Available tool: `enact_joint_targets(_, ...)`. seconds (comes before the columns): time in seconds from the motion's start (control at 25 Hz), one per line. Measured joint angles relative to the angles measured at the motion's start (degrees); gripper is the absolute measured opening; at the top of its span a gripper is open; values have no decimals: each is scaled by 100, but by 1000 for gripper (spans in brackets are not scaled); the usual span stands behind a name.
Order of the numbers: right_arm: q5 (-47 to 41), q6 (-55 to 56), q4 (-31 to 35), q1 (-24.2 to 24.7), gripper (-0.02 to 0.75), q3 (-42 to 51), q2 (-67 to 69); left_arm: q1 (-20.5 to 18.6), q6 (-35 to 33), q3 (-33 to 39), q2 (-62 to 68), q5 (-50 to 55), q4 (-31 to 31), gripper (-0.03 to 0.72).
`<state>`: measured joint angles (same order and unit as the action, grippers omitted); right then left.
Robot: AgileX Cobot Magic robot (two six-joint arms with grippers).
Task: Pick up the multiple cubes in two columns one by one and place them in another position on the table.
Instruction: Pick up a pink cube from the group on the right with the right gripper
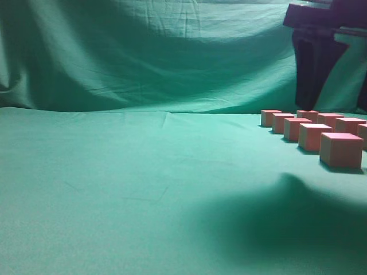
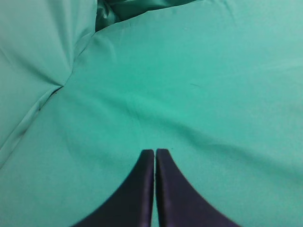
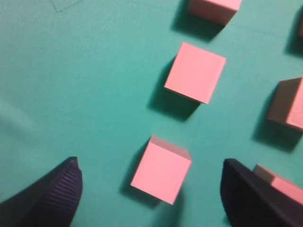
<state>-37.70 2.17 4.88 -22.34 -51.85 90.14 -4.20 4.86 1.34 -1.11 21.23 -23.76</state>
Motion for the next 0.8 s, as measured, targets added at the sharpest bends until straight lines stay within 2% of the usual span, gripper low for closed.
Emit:
enact_joint_targets(0.12, 20, -4, 47, -8, 538, 0, 217, 0, 0, 0, 0, 0, 0, 0)
enact_joint_targets(0.16, 23, -4, 62, -8, 484, 0, 302, 0, 0, 0, 0, 0, 0, 0)
enact_joint_targets(0.48, 301, -13, 64, -8, 486, -25, 816, 0, 0, 0, 0, 0, 0, 0)
enact_joint_targets(0.56, 315, -13, 64, -8, 412, -59, 863, 0, 0, 0, 0, 0, 0, 0)
enact_joint_targets(0.68, 304, -13, 64, -8, 255, -70, 862, 0, 0, 0, 0, 0, 0, 0)
enact_joint_targets(0.72, 293, -13, 64, -8, 239, -70, 862, 0, 0, 0, 0, 0, 0, 0)
enact_joint_targets(0.8, 192, -13, 64, -8, 253, -148, 862, 0, 0, 0, 0, 0, 0, 0)
